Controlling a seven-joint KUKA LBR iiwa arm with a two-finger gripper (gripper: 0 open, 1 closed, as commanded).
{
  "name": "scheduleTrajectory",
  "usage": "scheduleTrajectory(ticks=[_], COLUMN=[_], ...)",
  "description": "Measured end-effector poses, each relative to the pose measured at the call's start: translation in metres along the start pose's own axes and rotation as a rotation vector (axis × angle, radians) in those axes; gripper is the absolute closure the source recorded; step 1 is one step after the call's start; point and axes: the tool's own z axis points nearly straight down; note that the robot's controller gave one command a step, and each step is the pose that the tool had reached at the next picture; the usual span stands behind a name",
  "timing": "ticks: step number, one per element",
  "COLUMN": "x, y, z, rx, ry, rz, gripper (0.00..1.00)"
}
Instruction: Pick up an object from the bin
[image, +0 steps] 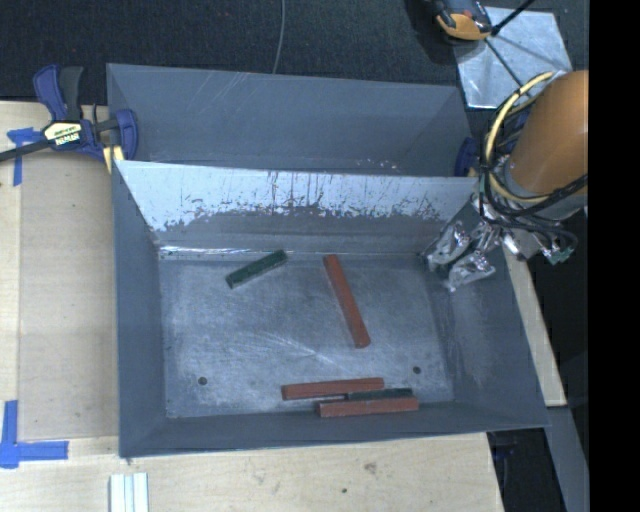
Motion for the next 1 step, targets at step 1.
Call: scheduleTrajectory(ticks=[1], x=[0.0020], y=[-0.0002], z=[-0.0461], rx=[0.008], ry=[-0.006], rz=[0.000], gripper=[1.00])
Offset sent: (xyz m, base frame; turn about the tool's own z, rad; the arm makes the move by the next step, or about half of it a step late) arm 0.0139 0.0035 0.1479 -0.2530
